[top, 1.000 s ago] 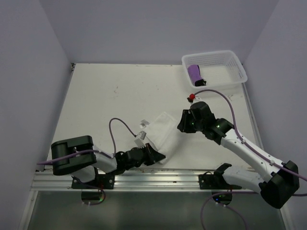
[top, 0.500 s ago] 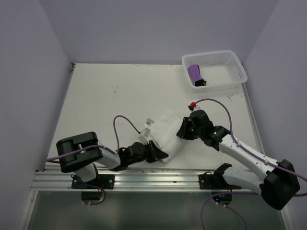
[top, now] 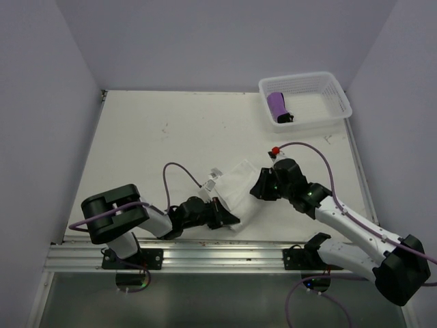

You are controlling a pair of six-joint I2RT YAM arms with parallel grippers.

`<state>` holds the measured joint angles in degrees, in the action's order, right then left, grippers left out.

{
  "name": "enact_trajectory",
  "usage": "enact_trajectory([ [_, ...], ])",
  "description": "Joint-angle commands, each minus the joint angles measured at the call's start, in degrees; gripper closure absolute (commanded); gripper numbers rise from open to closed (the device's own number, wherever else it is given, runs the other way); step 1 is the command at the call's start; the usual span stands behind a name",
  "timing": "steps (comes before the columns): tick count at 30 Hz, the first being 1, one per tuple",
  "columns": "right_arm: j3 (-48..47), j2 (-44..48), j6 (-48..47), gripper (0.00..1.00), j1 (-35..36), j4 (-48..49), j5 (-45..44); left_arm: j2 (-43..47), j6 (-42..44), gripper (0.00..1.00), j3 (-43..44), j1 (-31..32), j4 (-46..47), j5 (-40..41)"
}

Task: Roll the towels
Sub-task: Roll the towel

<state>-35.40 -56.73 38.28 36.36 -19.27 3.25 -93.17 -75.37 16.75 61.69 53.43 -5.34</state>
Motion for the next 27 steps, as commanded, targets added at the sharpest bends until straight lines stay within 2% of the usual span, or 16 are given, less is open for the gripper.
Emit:
enact_trajectory([
  [1,-0.90,2.06,-2.60,0.75,0.03,0.37,1.50,-0.09,0.84,1.00,0.82,-0.69,-2.98,-3.97],
  [4,-0.72,2.15,-3.82,0.77,0.03,-0.50,1.76,0.18,0.40,1.00,0.47,-1.22,-3.07,-4.50],
  [6,-0.90,0.75,-4.18,0.83,0.03,-1.74,2.72,-0.08,-0.04,1.00,0.21,-1.75,-2.81,-5.02],
  [10,0.94,0.48,-4.44,0.88,0.12,-1.04,3.96,-0.88,-0.56,1.00,-0.32,-2.89,-1.05,-6.17],
  [19,3.14,-0.83,-4.27,0.90,0.56,1.25,5.37,-3.07,-1.53,1.00,-0.23,-5.17,1.76,-9.24],
  [27,4.28,-6.37,-4.62,0.89,0.64,2.92,2.65,-2.29,0.40,1.00,0.91,-5.70,-0.78,-9.25],
])
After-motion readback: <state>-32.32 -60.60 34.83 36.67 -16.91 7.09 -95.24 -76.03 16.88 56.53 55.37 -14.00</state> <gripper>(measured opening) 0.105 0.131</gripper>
